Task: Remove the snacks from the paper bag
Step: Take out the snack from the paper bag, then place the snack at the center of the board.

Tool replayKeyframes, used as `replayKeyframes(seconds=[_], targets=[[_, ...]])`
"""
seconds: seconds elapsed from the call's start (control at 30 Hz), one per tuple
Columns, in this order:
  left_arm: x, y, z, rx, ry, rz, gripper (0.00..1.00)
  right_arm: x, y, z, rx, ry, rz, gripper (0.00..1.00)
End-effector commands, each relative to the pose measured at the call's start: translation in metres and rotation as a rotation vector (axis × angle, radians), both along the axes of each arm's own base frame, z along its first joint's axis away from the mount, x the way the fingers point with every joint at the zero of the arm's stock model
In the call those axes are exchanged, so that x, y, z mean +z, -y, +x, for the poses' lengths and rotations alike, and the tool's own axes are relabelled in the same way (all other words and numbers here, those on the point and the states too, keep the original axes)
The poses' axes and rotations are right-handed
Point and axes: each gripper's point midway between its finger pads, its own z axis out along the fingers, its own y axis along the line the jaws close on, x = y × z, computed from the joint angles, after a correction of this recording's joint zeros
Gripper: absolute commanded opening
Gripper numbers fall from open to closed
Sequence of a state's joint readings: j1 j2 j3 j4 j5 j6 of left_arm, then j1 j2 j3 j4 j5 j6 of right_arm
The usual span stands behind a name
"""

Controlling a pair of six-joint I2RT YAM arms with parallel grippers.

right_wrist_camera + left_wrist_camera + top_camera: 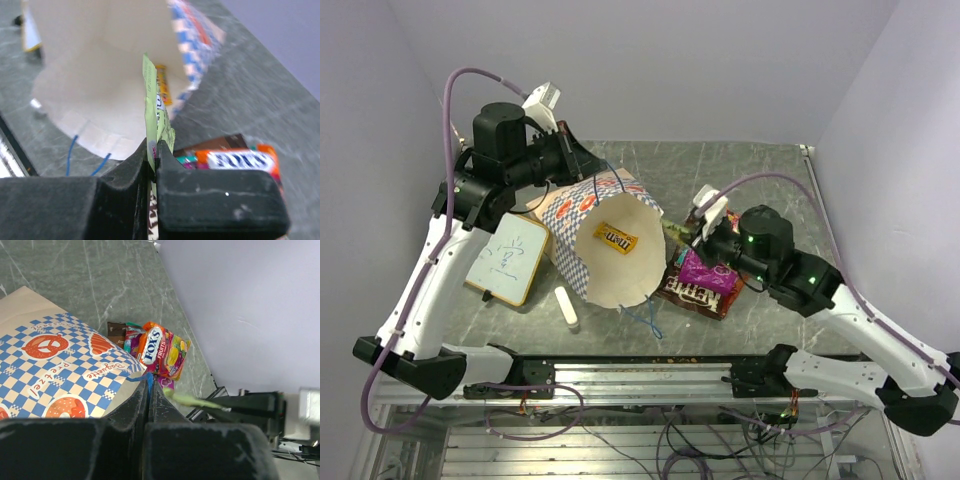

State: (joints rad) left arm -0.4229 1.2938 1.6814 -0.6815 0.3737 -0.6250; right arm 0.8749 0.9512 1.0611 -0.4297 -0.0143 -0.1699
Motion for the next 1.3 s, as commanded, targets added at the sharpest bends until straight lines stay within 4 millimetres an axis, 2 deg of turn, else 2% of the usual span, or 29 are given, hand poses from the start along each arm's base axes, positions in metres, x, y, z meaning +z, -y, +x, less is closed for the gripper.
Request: replayKeyframes(seconds=[0.0, 0.17, 0.4, 0.7, 0.9, 1.13, 1.27], targets=[[0.009, -0.005, 0.0, 0.026, 0.031, 0.026, 0.07, 0.006, 0.067, 0.028, -0.449, -0.046, -0.06, 0.0], [0.01, -0.004, 0.002, 0.024, 0.036, 0.024, 0.07, 0.005, 0.108, 0.049, -0.742, -0.032, -0.23, 0.0], [0.008, -0.003, 0.004, 0.013, 0.038, 0.047, 0.07, -0.026, 0.126, 0.064, -0.889, 0.001, -0.473, 0.0], [0.002, 0.002, 0.006, -0.006, 0.022, 0.027, 0.07, -0.041, 0.136, 0.079, -0.936, 0.104, -0.696, 0.0], [0.003, 0.005, 0.01, -0.01, 0.027, 0.023, 0.07, -0.053, 0.137, 0.098, -0.921, 0.142, -0.745, 0.0], [0.006, 0.007, 0.015, -0.01, 0.038, 0.016, 0.07, -0.083, 0.135, 0.107, -0.895, 0.125, -0.828, 0.0], [0.006, 0.007, 0.016, -0.007, 0.041, 0.019, 0.07, -0.095, 0.13, 0.105, -0.866, 0.09, -0.81, 0.06]])
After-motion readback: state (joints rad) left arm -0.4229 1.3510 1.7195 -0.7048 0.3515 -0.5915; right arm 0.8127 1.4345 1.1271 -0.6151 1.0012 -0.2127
